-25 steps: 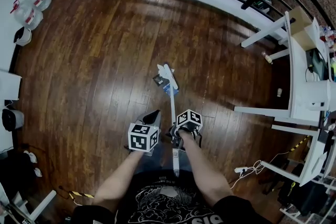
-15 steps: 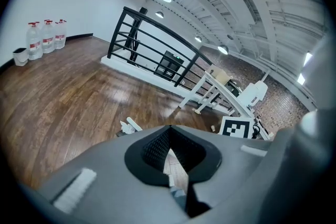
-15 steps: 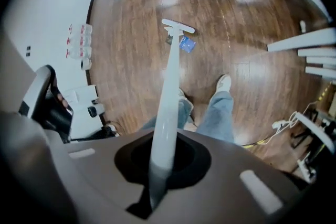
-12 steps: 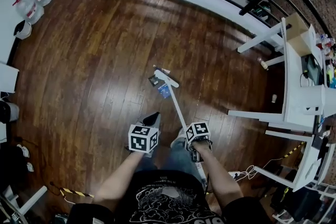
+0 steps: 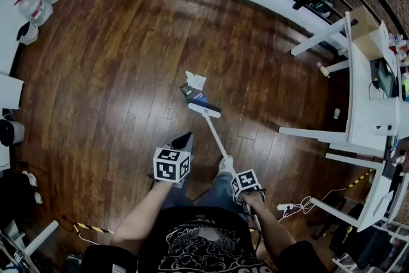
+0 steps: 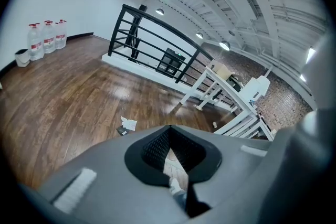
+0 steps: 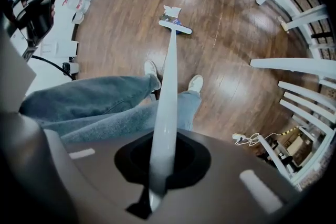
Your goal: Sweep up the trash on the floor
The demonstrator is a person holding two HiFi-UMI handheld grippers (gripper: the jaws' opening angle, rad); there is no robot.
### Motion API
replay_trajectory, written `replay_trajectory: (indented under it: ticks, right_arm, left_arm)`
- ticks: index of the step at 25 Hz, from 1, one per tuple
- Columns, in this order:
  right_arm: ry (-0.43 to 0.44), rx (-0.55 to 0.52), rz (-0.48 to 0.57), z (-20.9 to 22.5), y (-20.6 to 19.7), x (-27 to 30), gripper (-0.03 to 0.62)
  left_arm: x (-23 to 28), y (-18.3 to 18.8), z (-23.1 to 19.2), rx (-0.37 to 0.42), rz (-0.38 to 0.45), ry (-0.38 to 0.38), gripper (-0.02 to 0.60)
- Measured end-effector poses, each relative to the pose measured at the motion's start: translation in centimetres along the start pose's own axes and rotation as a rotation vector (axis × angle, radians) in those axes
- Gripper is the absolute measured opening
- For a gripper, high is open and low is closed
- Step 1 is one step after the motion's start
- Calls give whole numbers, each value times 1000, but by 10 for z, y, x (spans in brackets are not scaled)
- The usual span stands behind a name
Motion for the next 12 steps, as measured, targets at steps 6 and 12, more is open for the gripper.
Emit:
replay_trajectory:
  ticks: [6,12]
  right_arm:
    - [-25,-66,-7,44,-21,5,0]
    - [-43,-227,48,111,-32,-8,0]
  left_arm:
    - [-4,-35,32,-45,25,64,5]
    - [-9,-74,97,-81,110,188,5]
Point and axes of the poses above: the fingertips, and each gripper's own axes: x forward along the fingers, z to its right, y out of its top, the point moved 7 cm from there along -x, backward along the fingers, and after that the axes turned 2 degrees about y, right-handed, at the moved point
